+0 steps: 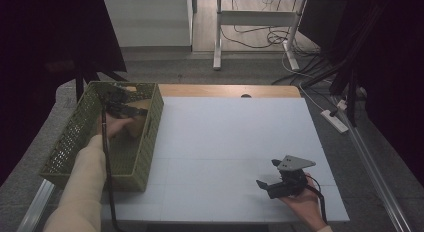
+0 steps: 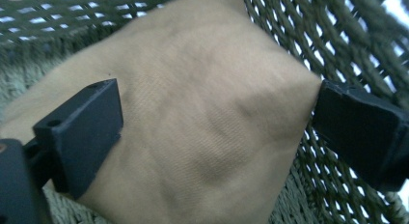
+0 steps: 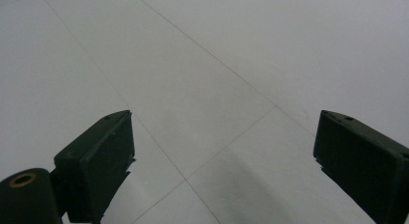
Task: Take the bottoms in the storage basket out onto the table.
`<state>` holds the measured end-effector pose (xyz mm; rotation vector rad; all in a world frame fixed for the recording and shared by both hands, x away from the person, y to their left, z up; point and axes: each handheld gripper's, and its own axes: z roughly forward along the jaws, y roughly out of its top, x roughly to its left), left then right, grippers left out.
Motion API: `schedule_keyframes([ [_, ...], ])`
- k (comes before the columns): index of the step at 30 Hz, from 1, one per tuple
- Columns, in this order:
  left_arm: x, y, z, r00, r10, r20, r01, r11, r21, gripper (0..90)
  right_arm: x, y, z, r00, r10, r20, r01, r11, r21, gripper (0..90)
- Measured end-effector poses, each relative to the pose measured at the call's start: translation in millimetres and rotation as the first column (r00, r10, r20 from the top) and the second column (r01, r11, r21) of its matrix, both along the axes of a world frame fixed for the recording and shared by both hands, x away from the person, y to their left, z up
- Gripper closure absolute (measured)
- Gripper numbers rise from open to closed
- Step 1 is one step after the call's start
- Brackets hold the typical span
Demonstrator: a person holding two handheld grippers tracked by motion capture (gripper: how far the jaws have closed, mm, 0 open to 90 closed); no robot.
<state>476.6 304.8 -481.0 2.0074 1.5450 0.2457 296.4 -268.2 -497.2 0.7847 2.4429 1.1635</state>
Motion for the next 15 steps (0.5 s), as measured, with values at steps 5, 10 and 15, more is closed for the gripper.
schedule_keyframes([
  [5,1.1,-0.8,-4.5,0.9996,-0.005,-0.027,0.006,0.9995,0.031,2.5,0.2,0.3,-0.6,1.0,0.0,-0.004,0.0,1.0,-0.006,7.4],
  [10,1.9,0.1,-6.3,0.9994,0.0,-0.036,0.001,0.9995,0.033,2.3,-0.3,0.4,-0.4,1.0,0.0,-0.006,0.0,1.0,0.0,7.4],
  [15,3.7,1.3,-12.2,0.9981,-0.001,-0.062,0.004,0.9986,0.053,2.1,-0.6,0.3,-0.6,1.0,0.001,-0.005,-0.001,1.0,-0.008,7.4],
])
